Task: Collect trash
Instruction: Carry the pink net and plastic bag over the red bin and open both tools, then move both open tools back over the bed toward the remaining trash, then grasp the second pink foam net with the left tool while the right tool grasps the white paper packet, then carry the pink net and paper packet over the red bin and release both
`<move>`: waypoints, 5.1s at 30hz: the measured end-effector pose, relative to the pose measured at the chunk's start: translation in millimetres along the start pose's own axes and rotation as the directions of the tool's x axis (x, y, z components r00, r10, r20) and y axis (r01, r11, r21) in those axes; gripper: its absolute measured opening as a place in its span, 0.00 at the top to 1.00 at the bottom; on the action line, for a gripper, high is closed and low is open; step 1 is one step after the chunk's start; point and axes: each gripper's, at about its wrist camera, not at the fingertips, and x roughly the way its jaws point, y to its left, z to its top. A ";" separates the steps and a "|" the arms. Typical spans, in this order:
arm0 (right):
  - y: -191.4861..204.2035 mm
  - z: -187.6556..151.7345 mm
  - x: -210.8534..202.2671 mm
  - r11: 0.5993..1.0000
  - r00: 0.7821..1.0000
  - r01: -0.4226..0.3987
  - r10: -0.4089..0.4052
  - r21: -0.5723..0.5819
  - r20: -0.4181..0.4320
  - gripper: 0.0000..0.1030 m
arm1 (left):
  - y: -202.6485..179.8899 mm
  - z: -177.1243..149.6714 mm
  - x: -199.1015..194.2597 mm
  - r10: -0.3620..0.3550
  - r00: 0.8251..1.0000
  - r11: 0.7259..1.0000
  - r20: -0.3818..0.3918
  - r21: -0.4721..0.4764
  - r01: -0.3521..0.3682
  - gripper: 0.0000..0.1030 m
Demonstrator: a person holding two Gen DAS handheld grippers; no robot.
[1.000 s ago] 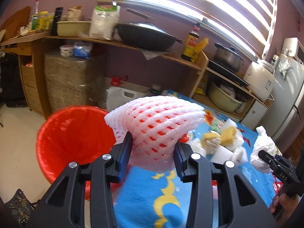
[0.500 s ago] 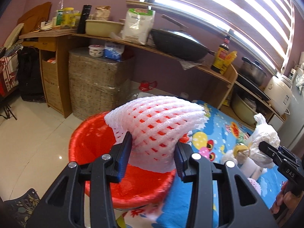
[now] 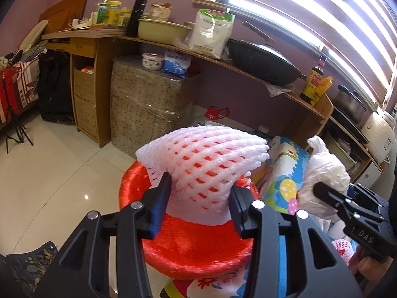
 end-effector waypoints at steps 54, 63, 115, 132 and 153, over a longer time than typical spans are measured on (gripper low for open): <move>-116.0 -81.4 -153.0 0.940 0.962 0.243 -0.264 0.239 0.062 0.18 | -103.0 -27.1 -38.6 -0.139 0.990 0.982 -0.033 0.125 0.143 0.19; -152.5 -131.3 -199.1 0.895 0.941 0.307 -0.336 0.322 0.036 0.18 | -169.6 -59.4 -46.9 -0.226 0.969 0.947 -0.100 0.209 0.242 0.18; -229.9 -192.9 -142.7 0.879 0.964 0.266 -0.243 0.396 -0.108 0.18 | -297.4 -162.6 60.0 -0.310 0.831 0.861 -0.462 0.234 0.452 0.74; -219.2 -175.4 -97.1 0.885 0.961 0.270 -0.225 0.378 -0.160 0.48 | -265.9 -133.9 49.2 -0.332 0.855 0.873 -0.399 0.213 0.438 0.76; -199.0 -164.7 -125.1 0.880 0.956 0.294 -0.265 0.374 -0.128 0.62 | -205.9 -95.6 31.8 -0.338 0.894 0.906 -0.295 0.154 0.394 0.76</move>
